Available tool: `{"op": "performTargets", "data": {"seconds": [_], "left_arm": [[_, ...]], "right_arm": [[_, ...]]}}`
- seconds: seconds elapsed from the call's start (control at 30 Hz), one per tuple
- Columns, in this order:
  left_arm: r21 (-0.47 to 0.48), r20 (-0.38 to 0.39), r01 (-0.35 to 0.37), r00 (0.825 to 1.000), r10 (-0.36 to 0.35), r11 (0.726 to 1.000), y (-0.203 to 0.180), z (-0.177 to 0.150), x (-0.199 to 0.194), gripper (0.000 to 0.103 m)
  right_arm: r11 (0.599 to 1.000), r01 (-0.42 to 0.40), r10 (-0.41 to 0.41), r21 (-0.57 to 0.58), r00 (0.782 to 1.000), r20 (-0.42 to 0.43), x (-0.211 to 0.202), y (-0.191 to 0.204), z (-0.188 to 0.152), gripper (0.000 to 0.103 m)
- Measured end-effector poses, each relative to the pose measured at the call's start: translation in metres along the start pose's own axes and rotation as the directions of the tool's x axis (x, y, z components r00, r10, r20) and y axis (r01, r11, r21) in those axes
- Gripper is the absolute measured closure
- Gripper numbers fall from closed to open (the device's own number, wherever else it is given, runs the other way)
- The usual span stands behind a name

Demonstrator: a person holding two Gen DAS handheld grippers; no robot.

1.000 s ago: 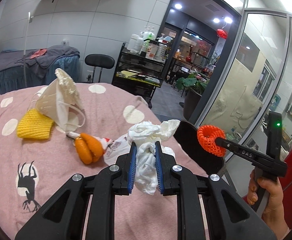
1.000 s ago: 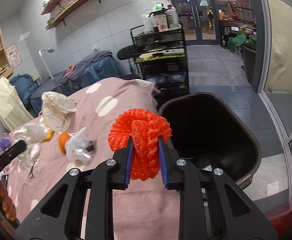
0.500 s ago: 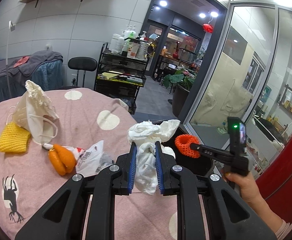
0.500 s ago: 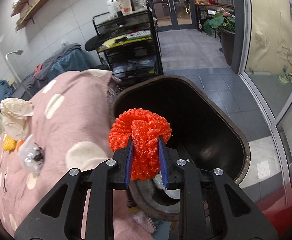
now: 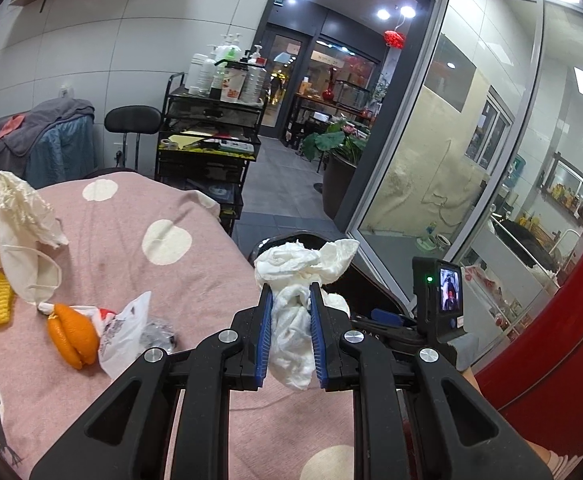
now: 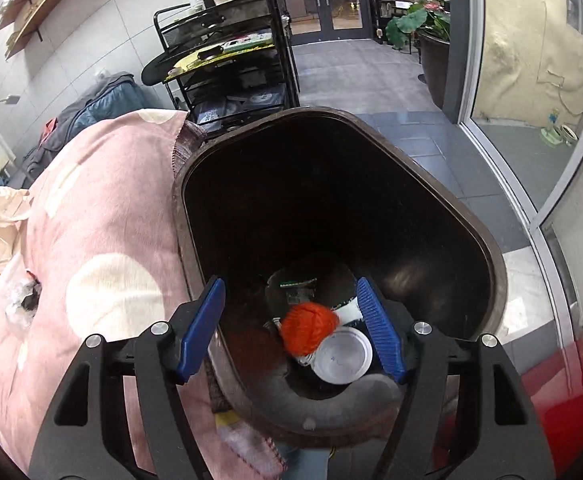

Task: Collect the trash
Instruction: 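Carry the orange net into the bin and open the right gripper, then carry the white tissue over the bin and open the left gripper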

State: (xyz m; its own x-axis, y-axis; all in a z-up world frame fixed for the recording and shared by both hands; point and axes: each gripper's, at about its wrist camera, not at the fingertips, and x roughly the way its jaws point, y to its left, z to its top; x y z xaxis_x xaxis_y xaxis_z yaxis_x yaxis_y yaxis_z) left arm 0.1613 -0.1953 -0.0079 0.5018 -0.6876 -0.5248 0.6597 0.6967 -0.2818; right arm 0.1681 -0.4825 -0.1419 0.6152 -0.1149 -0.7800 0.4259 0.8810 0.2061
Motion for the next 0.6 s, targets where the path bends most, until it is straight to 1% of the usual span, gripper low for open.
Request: {"op": "performTargets", "data": {"seconds": [0.1,0.3,0.37,0.6], "left_arm": [[0.002,-0.017,0.014,1.000,-0.014,1.000,-0.004,0.003,0.009,0.086],[0.006,-0.055,0.046,0.997,-0.046,0.999,-0.016,0.007,0.028,0.086],[0.007,-0.070,0.056,0.996,-0.055,0.998,-0.019,0.009,0.036,0.086],[0.004,-0.125,0.090,0.988,-0.088,0.996,-0.033,0.018,0.064,0.086]], "right_arm": [[1.000,0.002,-0.002,0.005,1.000,0.023,-0.013,-0.002,-0.009,0.028],[1.000,0.018,-0.019,0.010,0.996,0.083,-0.047,-0.006,-0.025,0.027],[1.000,0.020,-0.022,0.013,0.994,0.104,-0.058,-0.008,-0.029,0.022],[0.999,0.025,-0.028,0.021,0.986,0.165,-0.093,-0.008,-0.043,0.021]]}}
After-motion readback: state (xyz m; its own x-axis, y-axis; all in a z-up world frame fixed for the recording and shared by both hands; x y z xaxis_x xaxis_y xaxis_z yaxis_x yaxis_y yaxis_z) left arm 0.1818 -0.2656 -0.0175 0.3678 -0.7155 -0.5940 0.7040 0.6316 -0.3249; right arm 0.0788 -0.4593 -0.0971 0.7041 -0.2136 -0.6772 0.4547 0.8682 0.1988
